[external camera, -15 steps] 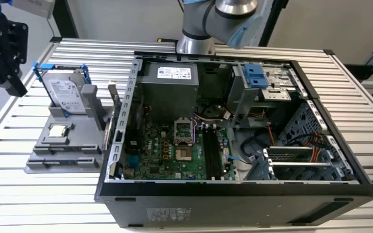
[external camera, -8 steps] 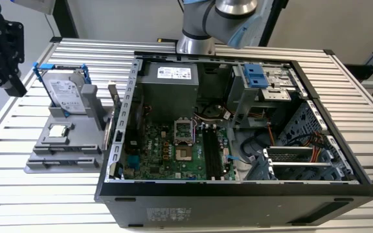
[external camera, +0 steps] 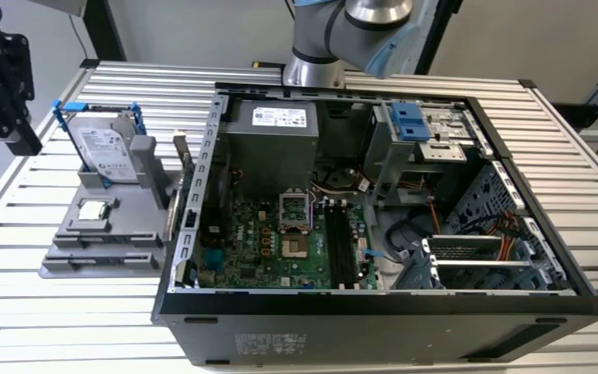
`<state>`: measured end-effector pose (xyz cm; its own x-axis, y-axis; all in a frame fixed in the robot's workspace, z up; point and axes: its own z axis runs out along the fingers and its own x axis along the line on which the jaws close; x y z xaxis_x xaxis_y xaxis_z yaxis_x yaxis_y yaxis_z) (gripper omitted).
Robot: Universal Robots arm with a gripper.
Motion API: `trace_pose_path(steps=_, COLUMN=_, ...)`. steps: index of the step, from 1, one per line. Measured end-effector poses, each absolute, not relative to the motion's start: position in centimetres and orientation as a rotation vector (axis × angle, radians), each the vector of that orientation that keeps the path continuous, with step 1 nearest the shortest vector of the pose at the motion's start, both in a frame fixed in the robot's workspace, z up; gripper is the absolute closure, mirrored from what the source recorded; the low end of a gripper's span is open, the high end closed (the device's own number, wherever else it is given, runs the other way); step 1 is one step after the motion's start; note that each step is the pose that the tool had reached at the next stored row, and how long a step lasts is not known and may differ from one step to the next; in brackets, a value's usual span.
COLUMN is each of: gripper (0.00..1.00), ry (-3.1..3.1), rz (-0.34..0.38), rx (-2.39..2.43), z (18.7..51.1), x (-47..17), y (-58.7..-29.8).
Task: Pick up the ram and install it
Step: 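Pick up the ram and move it above insertion slot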
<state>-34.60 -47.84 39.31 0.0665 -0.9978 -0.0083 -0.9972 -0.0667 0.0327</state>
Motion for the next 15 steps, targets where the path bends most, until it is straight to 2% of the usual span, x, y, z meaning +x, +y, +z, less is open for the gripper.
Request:
trace_pose_path(steps=11, gripper=1.00, ry=-2.069, rz=-0.044, rx=2.338, z=39.31, x=-34.60, y=-47.84)
trace_pose_path(steps=12, gripper=0.00, ry=-2.069, rz=-0.044, rx=2.339, z=39.31, x=-34.60, y=-47.84)
trace_pose_path(steps=15, gripper=0.00, ry=-2.066, rz=-0.044, rx=2.341, z=39.31, x=-34.60, y=-47.84)
